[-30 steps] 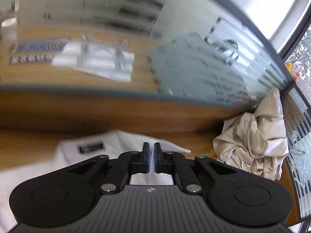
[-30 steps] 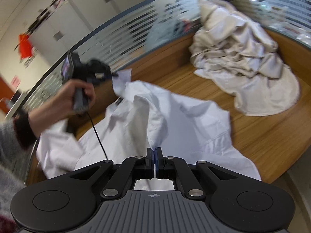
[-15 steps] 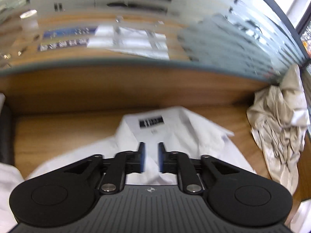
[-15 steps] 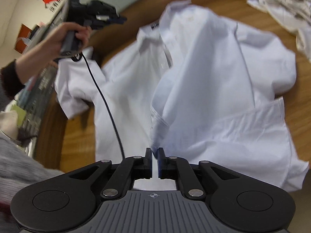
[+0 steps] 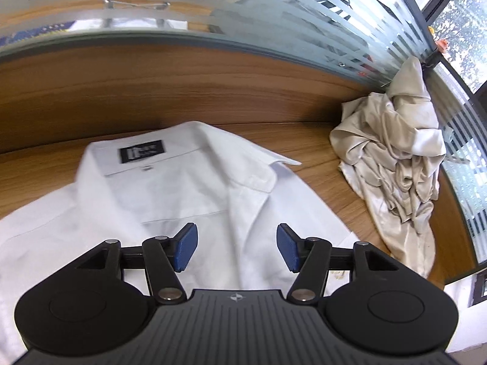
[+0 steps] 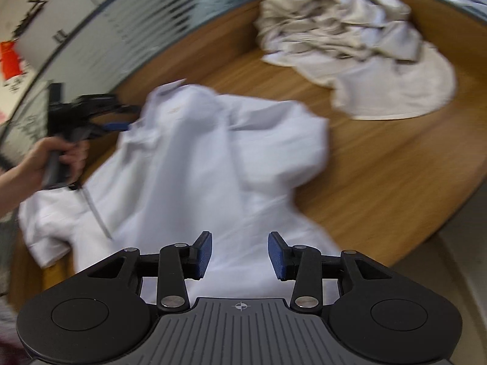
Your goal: Fold clothes
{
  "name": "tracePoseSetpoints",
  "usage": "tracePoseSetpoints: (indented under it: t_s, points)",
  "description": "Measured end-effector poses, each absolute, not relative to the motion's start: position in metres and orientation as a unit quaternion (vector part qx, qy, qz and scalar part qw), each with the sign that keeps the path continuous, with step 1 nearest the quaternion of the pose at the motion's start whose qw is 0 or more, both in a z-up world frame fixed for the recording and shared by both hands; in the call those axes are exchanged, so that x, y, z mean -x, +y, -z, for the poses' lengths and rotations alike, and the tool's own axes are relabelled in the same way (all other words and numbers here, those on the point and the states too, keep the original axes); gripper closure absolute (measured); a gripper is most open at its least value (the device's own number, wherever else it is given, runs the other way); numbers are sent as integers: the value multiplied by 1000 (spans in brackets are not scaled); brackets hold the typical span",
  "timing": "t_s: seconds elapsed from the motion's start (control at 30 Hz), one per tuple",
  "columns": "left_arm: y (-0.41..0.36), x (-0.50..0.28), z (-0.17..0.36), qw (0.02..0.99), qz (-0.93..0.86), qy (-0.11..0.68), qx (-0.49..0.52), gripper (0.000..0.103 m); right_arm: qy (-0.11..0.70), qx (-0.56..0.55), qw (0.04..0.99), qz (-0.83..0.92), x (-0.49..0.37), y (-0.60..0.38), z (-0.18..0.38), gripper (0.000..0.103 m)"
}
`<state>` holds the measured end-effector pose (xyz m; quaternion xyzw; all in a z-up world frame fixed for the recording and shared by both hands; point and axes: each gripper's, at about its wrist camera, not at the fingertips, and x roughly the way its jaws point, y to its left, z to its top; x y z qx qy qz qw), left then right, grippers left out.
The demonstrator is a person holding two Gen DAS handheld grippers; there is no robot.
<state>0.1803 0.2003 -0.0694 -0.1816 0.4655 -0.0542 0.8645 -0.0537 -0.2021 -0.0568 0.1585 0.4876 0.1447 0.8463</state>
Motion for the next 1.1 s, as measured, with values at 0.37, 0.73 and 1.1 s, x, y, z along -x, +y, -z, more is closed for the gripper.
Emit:
tracePoseSetpoints:
  t_s: [0.37,0.73,1.1]
  points:
    - [190,-202,90,846,55,483,217,90,490,-164,840,-165,25,-220,101,60]
    - [214,-186,45,869,23,452,203,101,474,-222,827,-206,47,-232,93,91]
    - [247,-157,18,868,-31,482,116,102,536,-229,773,-252,123,-214,71,92]
